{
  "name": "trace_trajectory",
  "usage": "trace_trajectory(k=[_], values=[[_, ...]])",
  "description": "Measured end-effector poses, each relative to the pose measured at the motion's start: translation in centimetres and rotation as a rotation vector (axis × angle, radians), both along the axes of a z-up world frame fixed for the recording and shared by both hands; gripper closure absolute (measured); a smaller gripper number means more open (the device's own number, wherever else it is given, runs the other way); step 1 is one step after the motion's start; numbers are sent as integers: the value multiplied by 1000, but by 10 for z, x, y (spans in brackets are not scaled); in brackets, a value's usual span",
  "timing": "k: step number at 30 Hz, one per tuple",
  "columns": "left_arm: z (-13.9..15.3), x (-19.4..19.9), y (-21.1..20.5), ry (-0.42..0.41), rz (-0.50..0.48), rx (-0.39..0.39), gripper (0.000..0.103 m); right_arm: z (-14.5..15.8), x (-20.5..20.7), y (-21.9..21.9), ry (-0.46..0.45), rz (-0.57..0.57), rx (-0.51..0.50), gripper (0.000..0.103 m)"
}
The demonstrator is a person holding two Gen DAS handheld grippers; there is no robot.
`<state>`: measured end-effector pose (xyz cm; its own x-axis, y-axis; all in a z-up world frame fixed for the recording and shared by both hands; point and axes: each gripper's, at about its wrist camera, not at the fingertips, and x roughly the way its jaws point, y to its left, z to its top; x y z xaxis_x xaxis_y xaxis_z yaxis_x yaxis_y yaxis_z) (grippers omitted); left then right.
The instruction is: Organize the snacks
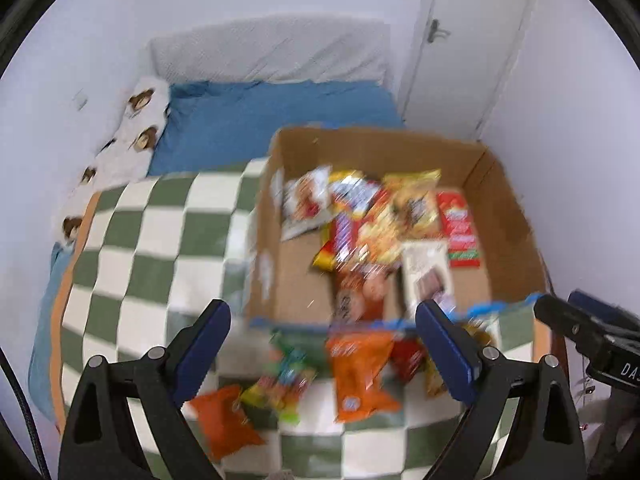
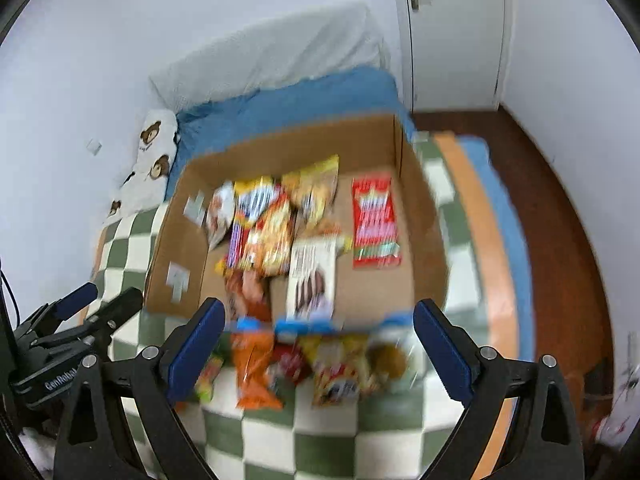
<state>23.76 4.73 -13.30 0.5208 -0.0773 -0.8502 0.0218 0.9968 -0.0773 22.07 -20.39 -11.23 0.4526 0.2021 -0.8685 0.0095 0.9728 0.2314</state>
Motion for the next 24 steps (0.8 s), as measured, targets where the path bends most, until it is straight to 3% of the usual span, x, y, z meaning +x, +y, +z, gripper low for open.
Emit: trace_trajectory(k=[6,10,13,16,18,22,24], values=[[-39,-34,57,107,103,82,8,-79,-16,41,159,73,63,6],[-72,-49,90,208,146,130,8,-121,-7,77,208,109,71,6],[-90,-55,100,256,129,178,8,-144,5,105,226,134,40,6],[-109,-56,92,333,24,210,8,-165,14,127,260,147,8,11],[-129,-53,98,435,20,126,8,-178,17,136,284,146,-7,21],[-156,-41,111,510,92,-33,8,-193,12,140,305,148,-55,53],[-170,-35,116,542,136,-114,8,-196,5,135,324,146,-31,54]])
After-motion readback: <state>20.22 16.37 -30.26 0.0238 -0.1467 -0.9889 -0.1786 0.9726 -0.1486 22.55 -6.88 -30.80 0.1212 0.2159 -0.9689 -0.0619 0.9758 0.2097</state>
